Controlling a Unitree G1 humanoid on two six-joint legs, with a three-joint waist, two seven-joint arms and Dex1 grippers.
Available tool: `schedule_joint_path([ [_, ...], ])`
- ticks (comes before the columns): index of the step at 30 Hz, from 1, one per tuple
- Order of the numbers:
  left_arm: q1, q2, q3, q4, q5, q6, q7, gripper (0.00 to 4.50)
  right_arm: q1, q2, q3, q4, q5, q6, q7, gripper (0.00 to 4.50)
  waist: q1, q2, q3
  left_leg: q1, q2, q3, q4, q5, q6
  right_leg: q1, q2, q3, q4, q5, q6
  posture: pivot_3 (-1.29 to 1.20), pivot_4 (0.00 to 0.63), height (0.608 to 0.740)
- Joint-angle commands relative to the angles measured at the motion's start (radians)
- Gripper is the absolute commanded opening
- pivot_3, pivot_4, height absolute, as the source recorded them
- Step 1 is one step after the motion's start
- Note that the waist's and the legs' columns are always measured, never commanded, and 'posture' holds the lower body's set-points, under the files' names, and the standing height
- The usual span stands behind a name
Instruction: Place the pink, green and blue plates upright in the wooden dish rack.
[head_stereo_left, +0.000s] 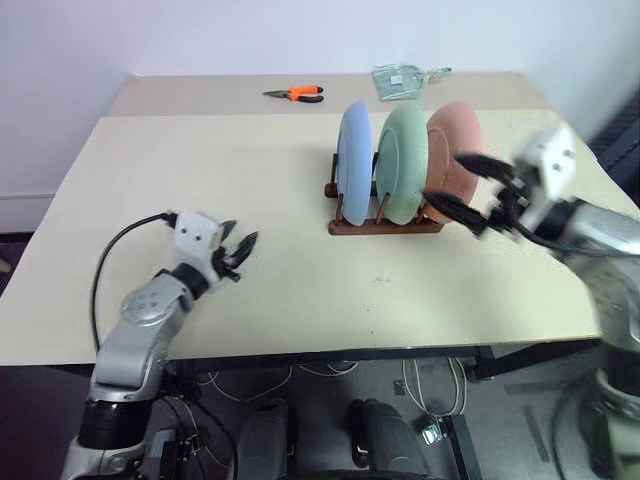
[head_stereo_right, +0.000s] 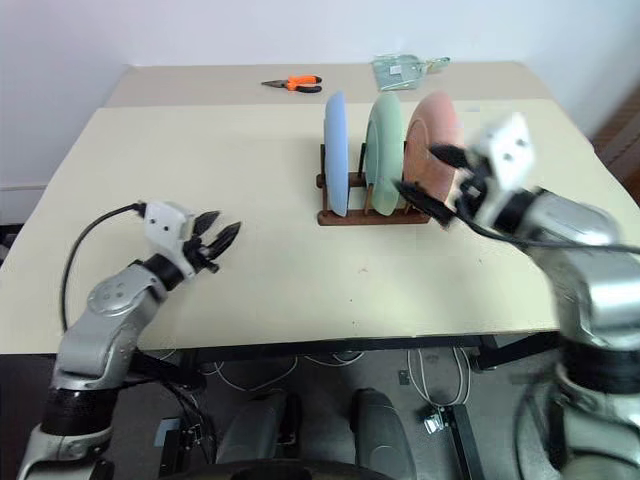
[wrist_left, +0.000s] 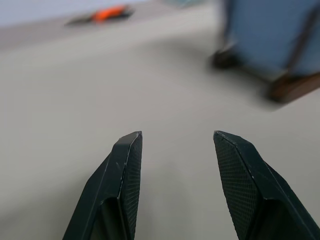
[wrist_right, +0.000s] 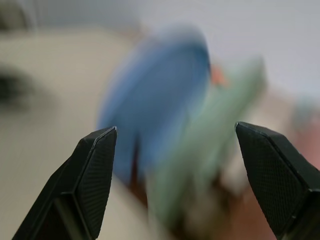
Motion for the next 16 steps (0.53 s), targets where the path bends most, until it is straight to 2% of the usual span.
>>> schedule_joint_path([
  [1,0.052,0.051,0.035,0.016,0.024,-0.07,-0.062,2.31,0.106,-0.038,-0.088,0.011,0.012,-0.055,0.091,3.84,-0.003,0.0,0.0,0.002,0.0,0.001,0.0,0.0,0.0,0.001,0.0,0.001,0.001,0.0,0.0,0.0,0.15,0.74],
  [8,0.09,0.056,0.029,0.017,0.039,-0.088,-0.087,2.31,0.154,0.001,-0.034,0.16,-0.094,-0.201,0.074,3.84,0.002,0.0,0.0,0.005,0.0,0.001,0.0,0.0,-0.001,0.004,-0.002,0.001,0.002,-0.003,-0.007,0.0,0.15,0.74],
  [16,0.1,0.018,0.0,0.018,0.069,-0.107,-0.077,2.31,0.134,0.053,0.055,0.194,-0.143,-0.261,0.051,3.84,0.008,0.001,0.0,0.004,0.0,0.001,0.0,0.0,-0.002,0.002,-0.004,0.001,0.001,-0.003,-0.007,0.0,0.15,0.74],
])
